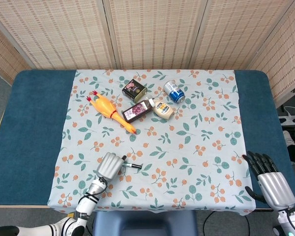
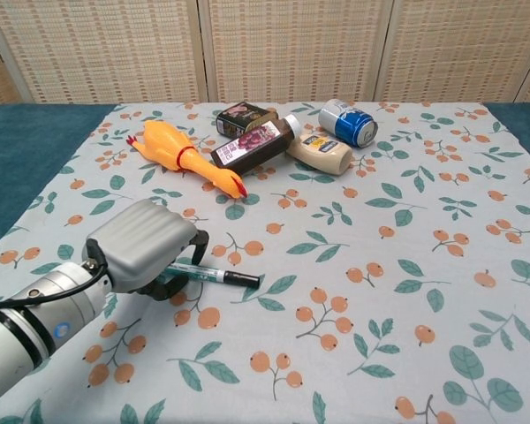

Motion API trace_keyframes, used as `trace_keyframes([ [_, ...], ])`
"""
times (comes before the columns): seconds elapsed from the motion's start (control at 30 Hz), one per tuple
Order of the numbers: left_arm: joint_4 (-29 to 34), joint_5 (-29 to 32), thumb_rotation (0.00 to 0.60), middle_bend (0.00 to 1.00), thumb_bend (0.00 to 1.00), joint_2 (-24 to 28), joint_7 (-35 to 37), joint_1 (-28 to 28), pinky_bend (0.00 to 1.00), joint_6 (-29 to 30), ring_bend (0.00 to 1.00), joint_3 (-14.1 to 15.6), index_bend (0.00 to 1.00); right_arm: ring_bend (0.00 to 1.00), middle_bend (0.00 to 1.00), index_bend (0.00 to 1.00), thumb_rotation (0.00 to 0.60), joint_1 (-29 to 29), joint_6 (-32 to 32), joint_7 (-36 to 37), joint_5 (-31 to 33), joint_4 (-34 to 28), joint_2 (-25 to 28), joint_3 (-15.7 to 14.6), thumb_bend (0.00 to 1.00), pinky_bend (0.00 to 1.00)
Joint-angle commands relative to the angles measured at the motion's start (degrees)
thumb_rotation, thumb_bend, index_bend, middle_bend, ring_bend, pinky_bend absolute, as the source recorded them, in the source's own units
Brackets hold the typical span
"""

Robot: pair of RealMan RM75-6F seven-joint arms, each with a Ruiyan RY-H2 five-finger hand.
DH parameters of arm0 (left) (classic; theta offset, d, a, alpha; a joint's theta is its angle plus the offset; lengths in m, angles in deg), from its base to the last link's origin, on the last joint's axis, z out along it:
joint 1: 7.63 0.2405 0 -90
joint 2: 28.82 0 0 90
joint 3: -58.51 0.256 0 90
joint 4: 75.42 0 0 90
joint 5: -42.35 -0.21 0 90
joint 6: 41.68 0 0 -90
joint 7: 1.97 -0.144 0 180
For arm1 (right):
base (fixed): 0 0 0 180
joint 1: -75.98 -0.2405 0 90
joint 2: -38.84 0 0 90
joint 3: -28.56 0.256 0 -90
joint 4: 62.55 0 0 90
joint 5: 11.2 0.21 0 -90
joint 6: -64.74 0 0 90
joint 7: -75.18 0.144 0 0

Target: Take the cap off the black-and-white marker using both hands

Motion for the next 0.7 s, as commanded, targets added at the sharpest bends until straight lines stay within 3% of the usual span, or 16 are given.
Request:
trace_keyframes([
  [0.03,0.1,0.6,0.600,1.00,0.39,0.2,-0.4,-0.2,1.00,-0.1,1.00,0.2,0.50,0.00,0.00,0.00,0.600,0.0,-0.1,0.0,-0.1,0.0,0.0,0.0,0.16,0.00],
  [0.27,0.1,-1.1,0.600,1.00,0.39,0.4,2.2,-0.2,1.00,2.3,1.00,1.2,0.75,0.00,0.00,0.00,0.600,-0.5,-0.6,1.0,-2.0,1.4,-1.7,0.0,0.16,0.00],
  [0.37,2.4,-2.3,0.600,1.00,0.39,1.4,2.7,0.2,1.00,3.9,1.00,1.8,0.79,0.00,0.00,0.02,0.600,-1.2,-1.0,2.6,-2.9,2.5,-3.6,0.4,0.16,0.00],
  [0.47,5.5,-3.1,0.600,1.00,0.39,2.2,1.5,0.5,1.00,5.5,1.00,2.2,0.81,0.00,0.00,0.14,0.600,-2.2,-1.6,3.6,-3.3,3.1,-6.0,1.2,0.16,0.00],
  [0.7,11.9,-1.5,0.600,1.00,0.39,2.8,-3.4,1.2,1.00,6.9,1.00,2.0,0.84,0.00,0.00,0.26,0.600,-7.2,-10.2,2.2,0.5,-0.1,-9.9,3.4,0.16,0.00],
])
